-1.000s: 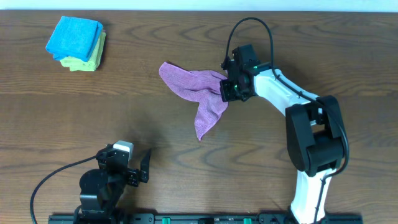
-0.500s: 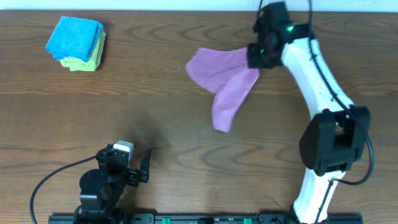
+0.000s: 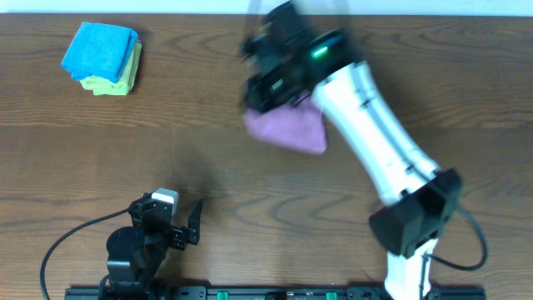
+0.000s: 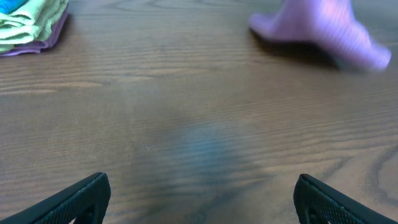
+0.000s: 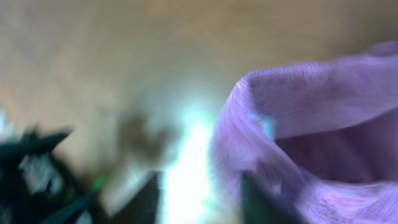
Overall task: Fold the cloth
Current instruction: 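Drag the purple cloth across the table with the right gripper to spread it, then regrasp the cloth edge with the right gripper, pull it flat, release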
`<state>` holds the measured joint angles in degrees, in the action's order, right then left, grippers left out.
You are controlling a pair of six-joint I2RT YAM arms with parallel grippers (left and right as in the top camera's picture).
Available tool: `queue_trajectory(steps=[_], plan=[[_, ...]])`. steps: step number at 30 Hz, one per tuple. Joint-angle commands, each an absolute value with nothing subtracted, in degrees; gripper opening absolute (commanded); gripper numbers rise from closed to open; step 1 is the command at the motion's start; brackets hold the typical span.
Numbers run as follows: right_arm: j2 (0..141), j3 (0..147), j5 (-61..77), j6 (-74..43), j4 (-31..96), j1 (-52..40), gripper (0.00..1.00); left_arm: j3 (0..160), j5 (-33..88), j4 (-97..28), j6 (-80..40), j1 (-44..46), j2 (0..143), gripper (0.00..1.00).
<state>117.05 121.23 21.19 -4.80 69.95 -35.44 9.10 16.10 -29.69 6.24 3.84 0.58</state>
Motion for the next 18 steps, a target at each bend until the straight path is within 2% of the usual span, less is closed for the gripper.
queue_trajectory(steps=[1, 4, 8, 10, 18], plan=[[116.8, 121.7, 11.2, -1.2, 71.0, -39.2, 0.96, 8.3, 16.1, -29.7, 6.2, 3.5, 0.2, 0.95], [116.8, 121.7, 4.6, -1.6, 72.3, -39.6, 0.98, 8.3, 16.1, -29.7, 6.2, 3.5, 0.2, 0.95], [116.8, 120.7, 2.8, -1.7, 73.6, -36.0, 0.95, 8.3, 16.1, -29.7, 6.2, 3.5, 0.2, 0.95], [117.0, 118.9, 3.2, -1.8, 73.5, -33.5, 0.89, 8.3, 16.1, -29.7, 6.2, 3.5, 0.2, 0.95], [117.3, 103.3, 4.6, -2.9, 67.9, -24.2, 0.86, 8.3, 16.1, -29.7, 6.2, 3.5, 0.2, 0.95]])
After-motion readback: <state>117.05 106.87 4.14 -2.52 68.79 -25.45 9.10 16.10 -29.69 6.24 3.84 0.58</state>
